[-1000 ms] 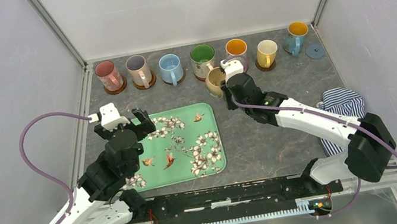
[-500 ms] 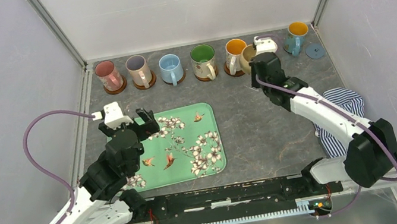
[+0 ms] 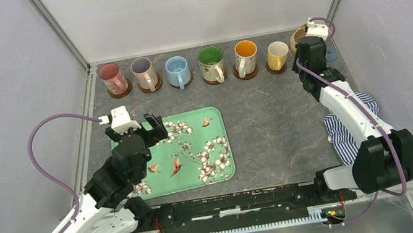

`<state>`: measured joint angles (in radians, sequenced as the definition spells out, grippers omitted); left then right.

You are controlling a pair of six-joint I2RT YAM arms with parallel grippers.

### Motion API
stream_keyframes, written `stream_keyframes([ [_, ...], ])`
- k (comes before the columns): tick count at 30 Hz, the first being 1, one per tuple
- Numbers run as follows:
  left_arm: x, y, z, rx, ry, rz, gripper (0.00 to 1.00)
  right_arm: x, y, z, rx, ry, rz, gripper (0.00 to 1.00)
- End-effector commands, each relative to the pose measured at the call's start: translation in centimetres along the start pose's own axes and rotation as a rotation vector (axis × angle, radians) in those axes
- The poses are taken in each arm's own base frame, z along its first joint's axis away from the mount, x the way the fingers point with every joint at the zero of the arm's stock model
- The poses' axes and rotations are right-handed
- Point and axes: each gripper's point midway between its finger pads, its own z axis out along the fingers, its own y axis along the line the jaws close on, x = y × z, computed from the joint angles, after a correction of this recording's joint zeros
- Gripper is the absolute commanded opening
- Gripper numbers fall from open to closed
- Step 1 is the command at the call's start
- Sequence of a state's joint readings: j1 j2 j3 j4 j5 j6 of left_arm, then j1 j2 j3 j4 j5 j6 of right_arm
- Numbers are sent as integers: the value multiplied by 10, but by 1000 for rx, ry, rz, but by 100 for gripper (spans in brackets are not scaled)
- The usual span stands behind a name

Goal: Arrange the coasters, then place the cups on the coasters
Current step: Place the cup on the coaster.

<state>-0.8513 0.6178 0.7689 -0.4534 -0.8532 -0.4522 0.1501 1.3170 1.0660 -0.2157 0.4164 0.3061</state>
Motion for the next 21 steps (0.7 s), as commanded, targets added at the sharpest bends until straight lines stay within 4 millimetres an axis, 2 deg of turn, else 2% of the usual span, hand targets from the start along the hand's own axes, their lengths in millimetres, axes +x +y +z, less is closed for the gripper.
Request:
stream_keyframes([
  [1,-2,-6,2,23,-12,4,100,-90,-25,-5,54,-272,157,0],
  [3,0,-7,2,26,-6,6,100,-90,-39,0,81,-276,183,0],
  [6,0,-8,3,26,-3,8,100,-97,-50,5,111,-306,206,0],
  [7,0,-7,2,25,-1,7,100,-99,-66,9,153,-309,217,0],
  [10,0,-5,1,25,-7,-2,100,-101,-83,17,196,-318,242,0],
  [14,-1,-5,0,28,-9,-7,100,-99,-97,31,224,-322,274,0],
  [21,-3,-4,-1,30,-13,-12,100,-90,-113,73,256,-293,283,0],
])
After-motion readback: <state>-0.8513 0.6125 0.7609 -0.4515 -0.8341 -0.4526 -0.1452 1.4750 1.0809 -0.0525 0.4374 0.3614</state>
